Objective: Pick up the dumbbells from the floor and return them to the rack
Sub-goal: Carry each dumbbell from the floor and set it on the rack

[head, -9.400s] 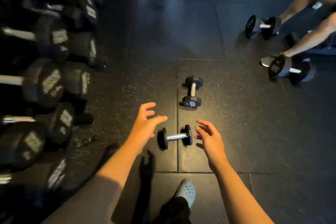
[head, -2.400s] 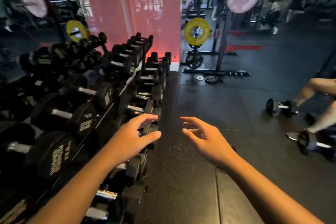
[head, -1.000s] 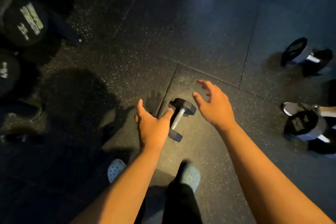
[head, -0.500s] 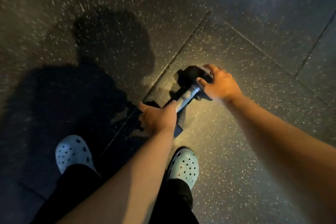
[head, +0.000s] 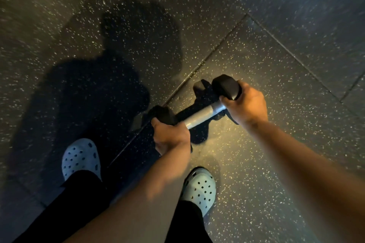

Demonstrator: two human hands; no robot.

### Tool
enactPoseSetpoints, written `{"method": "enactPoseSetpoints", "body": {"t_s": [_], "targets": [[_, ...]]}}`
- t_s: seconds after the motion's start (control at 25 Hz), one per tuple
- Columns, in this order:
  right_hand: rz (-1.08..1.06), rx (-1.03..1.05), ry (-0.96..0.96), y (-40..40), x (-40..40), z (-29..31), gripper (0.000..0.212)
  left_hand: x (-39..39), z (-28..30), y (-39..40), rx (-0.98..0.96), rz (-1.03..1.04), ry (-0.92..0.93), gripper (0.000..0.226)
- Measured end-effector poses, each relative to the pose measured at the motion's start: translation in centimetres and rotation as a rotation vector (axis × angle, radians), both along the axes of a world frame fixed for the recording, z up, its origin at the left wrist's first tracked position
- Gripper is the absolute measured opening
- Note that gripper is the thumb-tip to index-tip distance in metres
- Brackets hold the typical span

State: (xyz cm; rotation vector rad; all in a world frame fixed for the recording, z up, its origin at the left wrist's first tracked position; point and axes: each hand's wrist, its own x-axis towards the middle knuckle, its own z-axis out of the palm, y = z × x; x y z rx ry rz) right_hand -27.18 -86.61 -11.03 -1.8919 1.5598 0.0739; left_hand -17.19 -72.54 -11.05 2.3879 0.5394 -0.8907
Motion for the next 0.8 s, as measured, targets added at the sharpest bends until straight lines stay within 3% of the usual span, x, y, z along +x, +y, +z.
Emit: {"method": "enactPoseSetpoints", "body": {"t_s": [0.24,0.56,0.8], "targets": [[-0.196,-0.11,-0.187,2.1,5.4,12.8,0.039,7.5,14.0,-0.1,-0.063,-0.119,-0.21,0.055],[-0.178,-0.31,-0.487,4.2,17.7,37.9,0.037,19.2,38.7,3.1,-0.302,-0.07,-0.452,0.061],[-0.072,-0.284,-0.651,9.5,27.1,55.3,0.048,26.9,55.7,9.7,-0.411,0.073,-0.619,0.058]]}}
